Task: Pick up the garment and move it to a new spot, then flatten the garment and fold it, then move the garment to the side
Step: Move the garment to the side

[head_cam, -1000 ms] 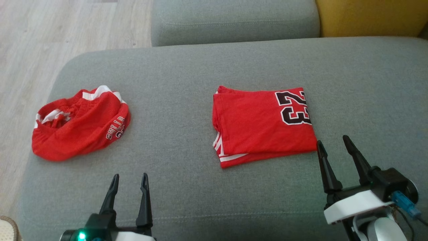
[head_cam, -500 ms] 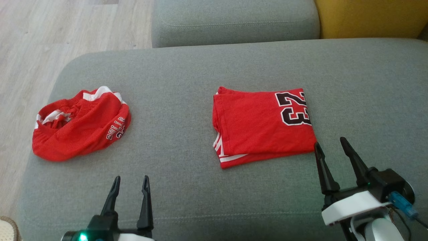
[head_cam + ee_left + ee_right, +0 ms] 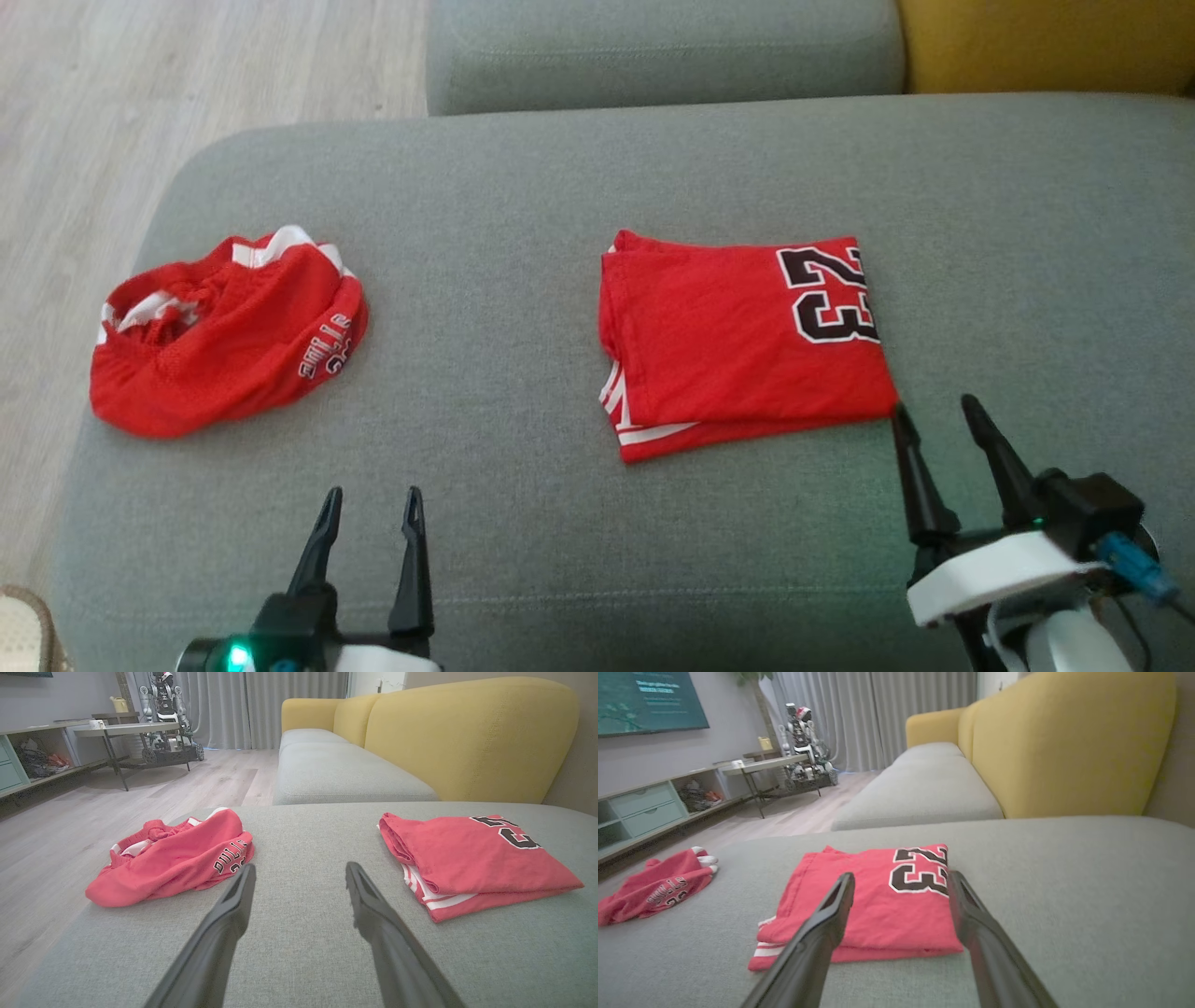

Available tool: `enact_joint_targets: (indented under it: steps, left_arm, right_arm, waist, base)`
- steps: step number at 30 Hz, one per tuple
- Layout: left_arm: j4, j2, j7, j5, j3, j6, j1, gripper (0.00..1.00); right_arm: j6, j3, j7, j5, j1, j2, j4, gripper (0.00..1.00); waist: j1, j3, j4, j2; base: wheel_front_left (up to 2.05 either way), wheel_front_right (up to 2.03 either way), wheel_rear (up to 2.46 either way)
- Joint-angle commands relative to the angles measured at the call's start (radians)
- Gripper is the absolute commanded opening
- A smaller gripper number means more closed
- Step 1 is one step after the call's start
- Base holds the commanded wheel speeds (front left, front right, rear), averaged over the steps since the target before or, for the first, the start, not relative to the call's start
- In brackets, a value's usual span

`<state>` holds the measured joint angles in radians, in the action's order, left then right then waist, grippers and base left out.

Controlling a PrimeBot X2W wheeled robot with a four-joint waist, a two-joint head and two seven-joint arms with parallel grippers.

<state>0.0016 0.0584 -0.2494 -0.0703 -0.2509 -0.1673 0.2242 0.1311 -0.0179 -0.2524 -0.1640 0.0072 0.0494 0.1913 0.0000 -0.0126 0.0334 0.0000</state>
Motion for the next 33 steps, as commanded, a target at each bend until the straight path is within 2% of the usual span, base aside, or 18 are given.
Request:
enact_joint_targets:
  steps: [1,7,14,23,28,30,31,32,33]
  left_arm:
    - [-0.029,-0.008,-0.012,0.014,0.019,-0.002,-0.059,1.00]
    - [-0.036,-0.008,-0.012,0.022,-0.009,0.009,-0.092,1.00]
    - [-0.058,-0.008,-0.012,0.021,-0.059,0.011,-0.165,1.00]
    - [-0.053,-0.008,-0.012,0.003,-0.103,0.003,-0.219,1.00]
    - [-0.049,-0.008,-0.012,-0.003,-0.117,-0.002,-0.240,1.00]
    - [-0.048,-0.008,-0.012,-0.004,-0.119,-0.003,-0.246,1.00]
    - [-0.047,-0.008,-0.012,-0.005,-0.120,-0.004,-0.248,1.00]
    - [-0.047,-0.008,-0.012,-0.005,-0.120,-0.004,-0.250,1.00]
    - [-0.046,-0.008,-0.012,-0.005,-0.120,-0.005,-0.252,1.00]
  right_arm:
    - [0.000,0.007,-0.009,-0.021,-0.070,0.001,0.004,1.00]
    - [0.000,-0.025,-0.009,-0.070,-0.194,0.024,0.146,1.00]
    - [0.000,-0.031,-0.005,-0.121,-0.392,0.123,0.405,1.00]
    - [0.000,0.083,0.061,-0.178,-0.588,0.222,0.670,1.00]
    - [0.000,0.108,0.081,-0.207,-0.639,0.235,0.765,1.00]
    - [0.000,0.127,0.092,-0.223,-0.653,0.236,0.790,0.92]
    - [0.000,0.139,0.098,-0.238,-0.659,0.234,0.796,0.83]
    - [0.000,0.152,0.106,-0.254,-0.664,0.233,0.801,0.72]
    - [0.000,0.166,0.116,-0.266,-0.667,0.233,0.807,0.53]
  waist:
    - [0.0000,0.012,0.009,0.0000]
    - [0.0000,0.064,0.035,0.0000]
    - [0.0000,0.147,0.084,0.0000]
    - [0.0000,0.229,0.125,0.0000]
    - [0.0000,0.248,0.135,0.0000]
    - [0.0000,0.253,0.138,0.0000]
    - [0.0000,0.255,0.138,0.0000]
    - [0.0000,0.258,0.138,0.0000]
    - [0.0000,0.259,0.138,0.0000]
  base:
    - [0.00,0.00,0.00]
    - [0.00,0.00,0.00]
    - [0.00,0.00,0.00]
    - [0.00,0.00,0.00]
    - [0.00,0.00,0.00]
    - [0.00,0.00,0.00]
    - [0.00,0.00,0.00]
    - [0.00,0.00,0.00]
    - [0.00,0.00,0.00]
